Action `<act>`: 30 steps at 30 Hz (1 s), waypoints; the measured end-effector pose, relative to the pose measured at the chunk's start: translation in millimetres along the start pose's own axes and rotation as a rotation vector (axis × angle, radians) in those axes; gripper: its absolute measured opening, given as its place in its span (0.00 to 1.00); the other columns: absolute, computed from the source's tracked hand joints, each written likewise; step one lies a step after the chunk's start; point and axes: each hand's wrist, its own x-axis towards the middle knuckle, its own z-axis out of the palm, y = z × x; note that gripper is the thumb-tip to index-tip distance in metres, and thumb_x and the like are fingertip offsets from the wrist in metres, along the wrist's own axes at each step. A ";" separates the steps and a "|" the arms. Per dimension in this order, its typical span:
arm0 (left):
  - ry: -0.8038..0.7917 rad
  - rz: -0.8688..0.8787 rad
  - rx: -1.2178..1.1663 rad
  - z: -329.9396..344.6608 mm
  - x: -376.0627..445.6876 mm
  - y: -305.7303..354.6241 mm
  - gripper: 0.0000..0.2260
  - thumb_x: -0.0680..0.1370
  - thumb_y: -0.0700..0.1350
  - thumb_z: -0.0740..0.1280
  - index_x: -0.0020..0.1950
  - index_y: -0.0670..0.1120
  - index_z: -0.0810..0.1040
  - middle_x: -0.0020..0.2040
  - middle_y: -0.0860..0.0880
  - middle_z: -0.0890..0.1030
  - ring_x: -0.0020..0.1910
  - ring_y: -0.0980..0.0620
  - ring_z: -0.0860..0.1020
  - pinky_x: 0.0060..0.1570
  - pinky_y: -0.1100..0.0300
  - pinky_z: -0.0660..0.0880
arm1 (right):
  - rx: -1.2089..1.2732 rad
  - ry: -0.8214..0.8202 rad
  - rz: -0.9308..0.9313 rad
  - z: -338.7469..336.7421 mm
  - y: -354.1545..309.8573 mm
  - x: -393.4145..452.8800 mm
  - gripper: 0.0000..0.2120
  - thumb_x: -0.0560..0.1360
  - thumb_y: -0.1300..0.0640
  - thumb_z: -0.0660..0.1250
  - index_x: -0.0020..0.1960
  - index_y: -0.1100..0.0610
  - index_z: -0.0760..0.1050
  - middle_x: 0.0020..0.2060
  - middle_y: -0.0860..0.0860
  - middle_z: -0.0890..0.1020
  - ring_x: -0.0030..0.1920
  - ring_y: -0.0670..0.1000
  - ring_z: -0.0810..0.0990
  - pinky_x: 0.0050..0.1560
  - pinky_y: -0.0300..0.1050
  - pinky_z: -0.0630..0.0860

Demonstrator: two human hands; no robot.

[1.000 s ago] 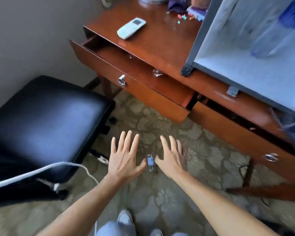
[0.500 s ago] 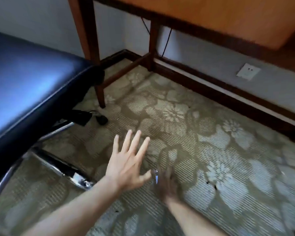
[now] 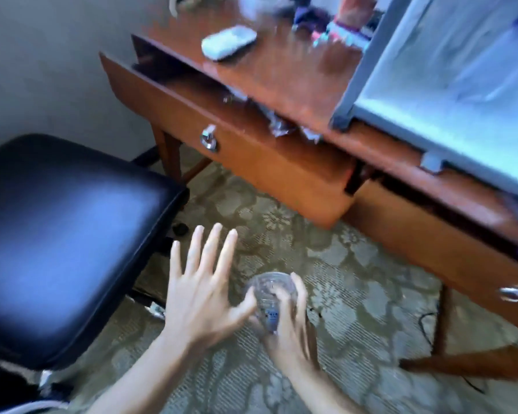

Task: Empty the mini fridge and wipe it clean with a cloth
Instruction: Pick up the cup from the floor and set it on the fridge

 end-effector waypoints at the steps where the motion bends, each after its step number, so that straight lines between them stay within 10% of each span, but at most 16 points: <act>1: 0.021 -0.005 -0.015 -32.9 0.4 8.8 0.45 0.70 0.67 0.66 0.83 0.48 0.61 0.83 0.45 0.60 0.83 0.40 0.55 0.76 0.32 0.55 | 0.033 0.043 -0.020 -34.7 -18.3 -1.6 0.33 0.72 0.41 0.76 0.69 0.48 0.65 0.77 0.60 0.61 0.61 0.56 0.78 0.39 0.43 0.79; 9: 0.060 0.086 -0.019 -279.2 22.5 77.3 0.45 0.71 0.69 0.64 0.84 0.51 0.59 0.84 0.46 0.55 0.84 0.41 0.50 0.78 0.32 0.50 | 0.179 0.349 -0.126 -292.8 -150.8 17.8 0.33 0.71 0.47 0.79 0.67 0.54 0.66 0.77 0.61 0.59 0.75 0.60 0.67 0.67 0.48 0.74; 19: 0.256 0.373 -0.067 -456.0 103.8 185.0 0.44 0.71 0.70 0.63 0.84 0.54 0.58 0.84 0.46 0.57 0.84 0.41 0.51 0.77 0.31 0.51 | 0.041 0.735 -0.166 -526.2 -205.1 73.4 0.29 0.70 0.49 0.77 0.64 0.58 0.69 0.70 0.61 0.65 0.65 0.57 0.76 0.53 0.43 0.79; 30: 0.238 0.578 0.009 -505.4 209.6 296.5 0.43 0.74 0.75 0.50 0.85 0.58 0.44 0.85 0.48 0.44 0.83 0.42 0.38 0.78 0.32 0.40 | -0.239 0.950 0.101 -705.6 -132.4 176.2 0.28 0.70 0.43 0.77 0.61 0.55 0.69 0.61 0.54 0.72 0.58 0.58 0.76 0.42 0.52 0.77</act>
